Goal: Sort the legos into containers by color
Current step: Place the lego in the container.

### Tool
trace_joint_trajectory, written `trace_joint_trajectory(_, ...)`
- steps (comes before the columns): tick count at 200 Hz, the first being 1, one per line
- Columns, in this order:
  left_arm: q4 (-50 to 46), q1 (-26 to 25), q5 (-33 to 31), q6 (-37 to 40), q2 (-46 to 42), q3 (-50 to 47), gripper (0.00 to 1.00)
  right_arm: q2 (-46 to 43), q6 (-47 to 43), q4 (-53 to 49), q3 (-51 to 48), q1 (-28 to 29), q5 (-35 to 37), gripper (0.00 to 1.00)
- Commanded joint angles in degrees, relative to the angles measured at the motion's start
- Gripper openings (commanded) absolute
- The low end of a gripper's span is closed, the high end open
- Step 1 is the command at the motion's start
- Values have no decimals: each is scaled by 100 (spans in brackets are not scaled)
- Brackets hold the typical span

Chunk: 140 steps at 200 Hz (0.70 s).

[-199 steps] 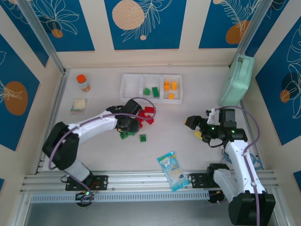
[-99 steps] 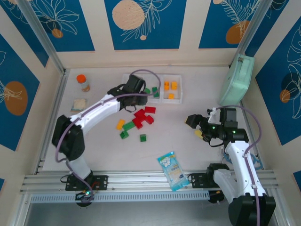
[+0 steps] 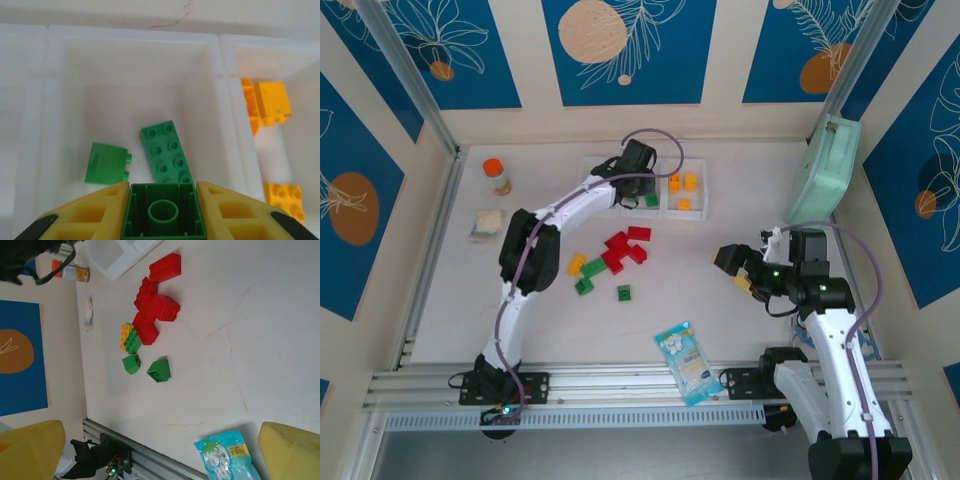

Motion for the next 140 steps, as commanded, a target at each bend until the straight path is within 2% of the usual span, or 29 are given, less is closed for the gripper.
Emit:
trace_joint_trajectory(1, -213, 98, -272, 122, 119, 367, 34, -114, -201, -421, 190, 38, 177, 99)
trace_joint_trajectory(40, -140, 145, 73, 326, -151, 133, 47, -105, -237, -410, 130, 29, 173, 99)
trace_joint_trajectory(60, -108, 150, 266, 417, -478, -169, 63, -65, -197, -387, 127, 29, 169, 99)
trace_joint_trajectory(83, -23, 155, 343, 451, -1004, -678, 73, -90, -111, -358, 148, 36, 142, 99)
trace_joint_trajectory(110, 281, 124, 581, 486, -1953, -1745, 86, -96, -29, -266, 102, 35, 123, 99)
trace_joint_trajectory(129, 382, 52, 693, 427, -2719, -2854, 98, -48, -82, -262, 106, 38, 180, 99)
trace_joint_trajectory(140, 388, -46, 640, 389, -3174, -3477, 100, -15, -132, -255, 96, 25, 217, 99)
